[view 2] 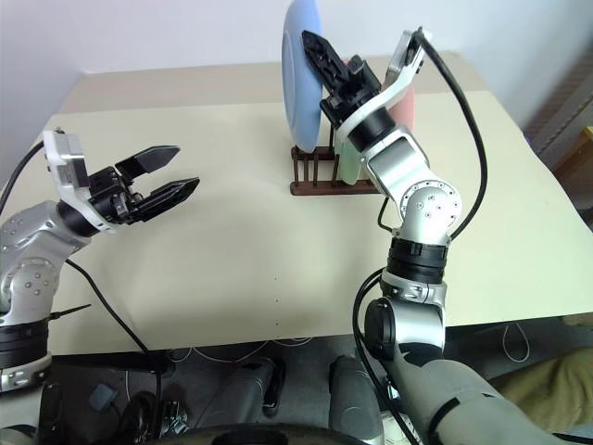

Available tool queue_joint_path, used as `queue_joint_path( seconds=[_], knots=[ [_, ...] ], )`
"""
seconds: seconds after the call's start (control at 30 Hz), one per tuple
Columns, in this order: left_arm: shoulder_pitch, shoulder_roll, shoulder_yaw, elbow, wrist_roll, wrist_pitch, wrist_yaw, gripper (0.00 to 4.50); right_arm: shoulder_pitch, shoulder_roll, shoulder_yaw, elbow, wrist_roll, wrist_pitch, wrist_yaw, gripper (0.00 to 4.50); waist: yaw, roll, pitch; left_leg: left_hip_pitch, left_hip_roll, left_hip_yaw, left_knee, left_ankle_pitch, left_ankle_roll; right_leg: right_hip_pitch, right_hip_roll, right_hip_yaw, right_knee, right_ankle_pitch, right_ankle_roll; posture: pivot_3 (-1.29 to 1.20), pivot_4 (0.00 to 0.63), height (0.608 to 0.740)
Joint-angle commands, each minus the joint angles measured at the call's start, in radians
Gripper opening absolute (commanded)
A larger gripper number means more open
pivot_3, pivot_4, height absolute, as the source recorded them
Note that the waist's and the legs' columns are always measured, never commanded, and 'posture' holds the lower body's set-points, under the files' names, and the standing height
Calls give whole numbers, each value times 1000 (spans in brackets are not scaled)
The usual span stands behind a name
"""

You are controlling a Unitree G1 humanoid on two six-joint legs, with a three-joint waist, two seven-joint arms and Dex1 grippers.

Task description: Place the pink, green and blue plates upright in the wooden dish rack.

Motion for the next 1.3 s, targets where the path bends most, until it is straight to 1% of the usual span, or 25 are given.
queue_joint_path(
  seconds=[0.03,0.13,0.53,0.87,1.07,1.2,1.23,1.27,1.3],
  knots=[
    [-11,0,14,-30,-14,-6,0,4000,-22,17,3,5,9,-25,9,0,-1,0,0,0,0,0,0,0,0,0,0,0,0,0,0,0,150,740],
    [-11,-2,14,-35,-12,-9,4,4000,-20,17,20,31,-24,-41,36,0,-1,0,0,0,0,0,0,0,0,0,0,0,0,0,0,0,150,740],
    [4,1,25,-66,-33,9,29,4000,-18,-2,27,117,-117,-85,113,0,-1,0,0,0,0,0,0,0,0,0,1,0,0,0,0,0,150,740],
    [4,-1,21,-70,-38,21,32,4000,-5,20,26,118,-163,-121,105,0,0,0,0,0,0,0,0,0,0,0,1,0,0,0,0,0,150,740],
    [3,2,21,-73,-38,25,37,4000,13,16,68,145,-234,-97,87,0,-1,0,0,0,0,0,0,0,0,0,1,0,0,0,0,0,150,740],
    [4,4,19,-73,-35,28,39,4000,7,19,76,146,-230,-67,108,0,-1,0,0,0,0,0,0,0,0,0,1,0,0,0,0,0,150,740],
    [5,4,19,-74,-35,29,40,4059,7,20,77,144,-233,-64,107,665,-1,0,0,0,0,0,0,0,0,0,1,0,0,0,0,0,150,740],
    [5,4,19,-74,-35,30,41,4059,7,19,79,141,-237,-61,109,915,-1,0,0,0,0,0,0,0,0,0,1,0,0,0,0,0,150,740],
    [6,4,19,-74,-35,30,42,4059,8,17,81,138,-242,-60,109,1384,-1,0,0,0,0,0,0,0,0,0,1,0,0,0,0,0,150,740]
  ],
)
